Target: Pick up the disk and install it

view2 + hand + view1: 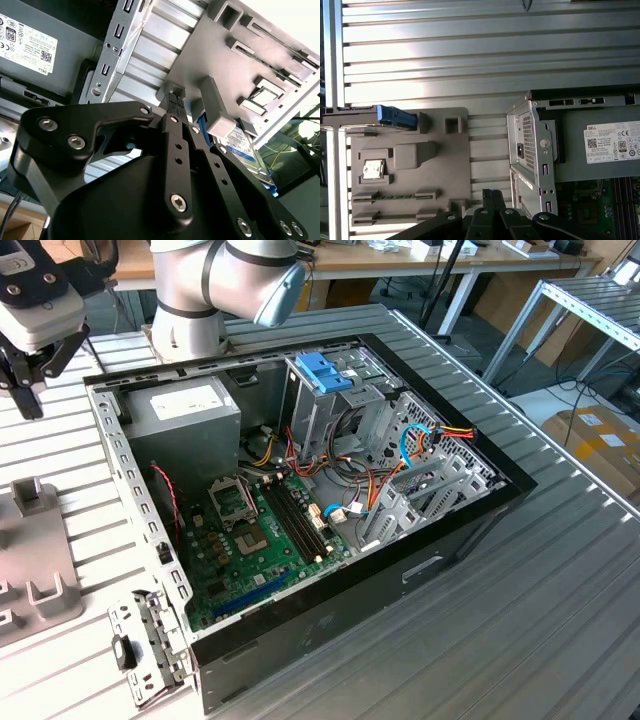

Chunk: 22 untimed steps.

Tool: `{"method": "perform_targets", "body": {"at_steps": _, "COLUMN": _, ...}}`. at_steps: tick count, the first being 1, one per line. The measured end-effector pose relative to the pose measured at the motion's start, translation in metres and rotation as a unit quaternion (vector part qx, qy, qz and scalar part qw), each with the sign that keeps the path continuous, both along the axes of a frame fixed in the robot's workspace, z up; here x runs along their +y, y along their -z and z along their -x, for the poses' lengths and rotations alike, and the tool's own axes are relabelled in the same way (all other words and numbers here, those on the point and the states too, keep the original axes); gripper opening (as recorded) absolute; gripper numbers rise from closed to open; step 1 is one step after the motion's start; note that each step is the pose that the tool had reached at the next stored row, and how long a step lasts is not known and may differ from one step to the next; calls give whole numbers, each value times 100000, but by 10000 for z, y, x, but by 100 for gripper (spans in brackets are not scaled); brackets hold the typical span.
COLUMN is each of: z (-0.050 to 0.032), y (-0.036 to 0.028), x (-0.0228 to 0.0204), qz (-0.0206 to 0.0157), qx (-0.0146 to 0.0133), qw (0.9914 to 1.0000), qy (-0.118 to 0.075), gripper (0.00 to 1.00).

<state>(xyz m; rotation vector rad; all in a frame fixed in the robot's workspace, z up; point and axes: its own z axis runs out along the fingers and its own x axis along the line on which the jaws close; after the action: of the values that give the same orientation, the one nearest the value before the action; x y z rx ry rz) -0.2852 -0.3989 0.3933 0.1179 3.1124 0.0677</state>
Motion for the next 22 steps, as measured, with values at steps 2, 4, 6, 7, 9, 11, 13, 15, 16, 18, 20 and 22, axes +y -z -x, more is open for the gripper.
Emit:
{"method": "perform_targets", "body": {"at_steps": 2, "z": 17, "y": 0, "x": 0, "qz": -1, "qx": 1, "qw": 100000, "qy": 3, "gripper": 11}}
{"method": "perform_targets", "body": {"at_steps": 4, "z": 36, "y": 0, "x": 0, "qz": 2, "qx": 2, "qw": 100000, "qy": 2, "gripper": 11}}
{"method": "perform_targets", "body": {"at_steps": 6, "z": 47, "y": 0, "x": 0, "qz": 2, "qx": 1, "qw": 100000, "qy": 2, "gripper": 11}}
{"method": "perform_targets", "body": {"at_steps": 7, "z": 53, "y": 0, "x": 0, "qz": 1, "qx": 2, "qw": 100000, "qy": 1, "gripper": 11}}
{"method": "perform_targets", "body": {"at_steps": 9, "z": 66, "y": 0, "x": 0, "qz": 1, "qx": 2, "qw": 100000, "qy": 1, "gripper": 11}}
{"method": "perform_targets", "body": {"at_steps": 11, "z": 78, "y": 0, "x": 0, "qz": 2, "qx": 2, "qw": 100000, "qy": 1, "gripper": 11}}
{"method": "perform_targets", "body": {"at_steps": 13, "z": 95, "y": 0, "x": 0, "qz": 1, "qx": 2, "qw": 100000, "qy": 0, "gripper": 11}}
{"method": "perform_targets", "body": {"at_steps": 15, "z": 116, "y": 0, "x": 0, "qz": -2, "qx": 1, "qw": 100000, "qy": 3, "gripper": 11}}
{"method": "perform_targets", "body": {"at_steps": 16, "z": 128, "y": 0, "x": 0, "qz": 0, "qx": 3, "qw": 100000, "qy": 3, "gripper": 11}}
{"method": "perform_targets", "body": {"at_steps": 18, "z": 141, "y": 0, "x": 0, "qz": 0, "qx": 1, "qw": 100000, "qy": 1, "gripper": 11}}
{"method": "perform_targets", "body": {"at_steps": 20, "z": 155, "y": 0, "x": 0, "qz": 1, "qx": 3, "qw": 100000, "qy": 1, "gripper": 11}}
{"method": "perform_targets", "body": {"at_steps": 22, "z": 169, "y": 0, "x": 0, "qz": 0, "qx": 0, "qw": 100000, "qy": -1, "gripper": 11}}
